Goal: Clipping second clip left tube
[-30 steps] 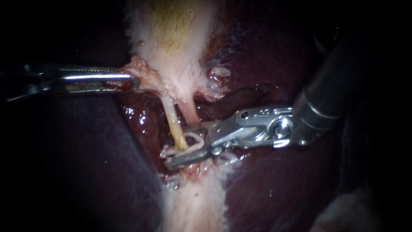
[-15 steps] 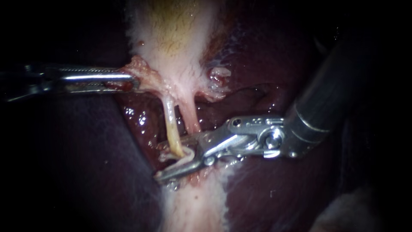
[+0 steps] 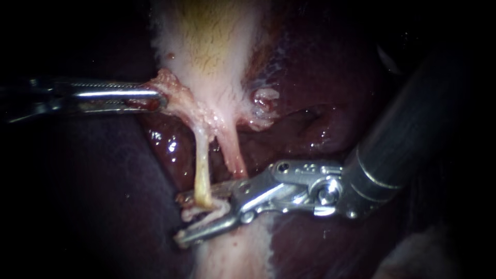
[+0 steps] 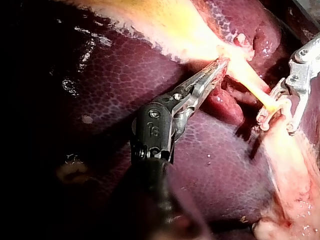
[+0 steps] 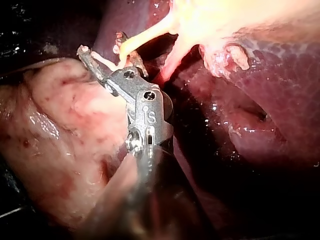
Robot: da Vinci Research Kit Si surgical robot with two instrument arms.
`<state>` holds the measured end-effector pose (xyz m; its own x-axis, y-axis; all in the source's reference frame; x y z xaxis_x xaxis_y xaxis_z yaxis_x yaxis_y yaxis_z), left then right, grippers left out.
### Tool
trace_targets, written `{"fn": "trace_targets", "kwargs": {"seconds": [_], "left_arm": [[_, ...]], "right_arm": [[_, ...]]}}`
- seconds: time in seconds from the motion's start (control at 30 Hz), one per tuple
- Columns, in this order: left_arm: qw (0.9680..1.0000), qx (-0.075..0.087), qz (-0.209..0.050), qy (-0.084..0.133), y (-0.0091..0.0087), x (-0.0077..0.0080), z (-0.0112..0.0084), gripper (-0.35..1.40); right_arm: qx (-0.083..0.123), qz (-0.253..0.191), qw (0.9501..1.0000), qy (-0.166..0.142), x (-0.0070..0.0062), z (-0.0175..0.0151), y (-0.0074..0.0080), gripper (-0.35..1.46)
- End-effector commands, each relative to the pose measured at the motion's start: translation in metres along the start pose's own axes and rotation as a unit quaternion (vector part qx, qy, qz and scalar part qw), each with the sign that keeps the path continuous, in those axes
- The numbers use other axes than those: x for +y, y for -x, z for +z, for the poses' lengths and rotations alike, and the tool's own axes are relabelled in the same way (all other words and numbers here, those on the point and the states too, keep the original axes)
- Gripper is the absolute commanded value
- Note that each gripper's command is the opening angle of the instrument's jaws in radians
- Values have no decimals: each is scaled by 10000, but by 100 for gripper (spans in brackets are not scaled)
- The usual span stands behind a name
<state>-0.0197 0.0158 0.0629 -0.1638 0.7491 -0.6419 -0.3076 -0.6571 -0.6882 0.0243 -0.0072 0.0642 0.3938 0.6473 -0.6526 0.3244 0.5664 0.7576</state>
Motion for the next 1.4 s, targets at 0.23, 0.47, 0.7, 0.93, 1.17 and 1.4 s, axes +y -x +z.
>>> {"fn": "trace_targets", "kwargs": {"seconds": [0.23,0.47,0.7,0.93,1.17,1.4], "left_arm": [[10000,0,-1,0,0,0,0,-35],[10000,0,-1,2,0,-1,0,-35],[10000,0,-1,2,0,-1,0,-35],[10000,0,0,3,0,-2,1,-35],[10000,-1,0,4,1,-2,0,-35],[10000,-1,1,7,1,-4,1,-35]], "right_arm": [[28,259,9997,14,5,-3,2,34],[30,316,9995,7,6,-6,3,18],[25,313,9995,-4,9,-12,6,-20],[-60,323,9995,14,10,-20,9,-35],[-90,325,9994,18,9,-23,10,-35],[-88,354,9993,16,13,-26,11,-35]]}}
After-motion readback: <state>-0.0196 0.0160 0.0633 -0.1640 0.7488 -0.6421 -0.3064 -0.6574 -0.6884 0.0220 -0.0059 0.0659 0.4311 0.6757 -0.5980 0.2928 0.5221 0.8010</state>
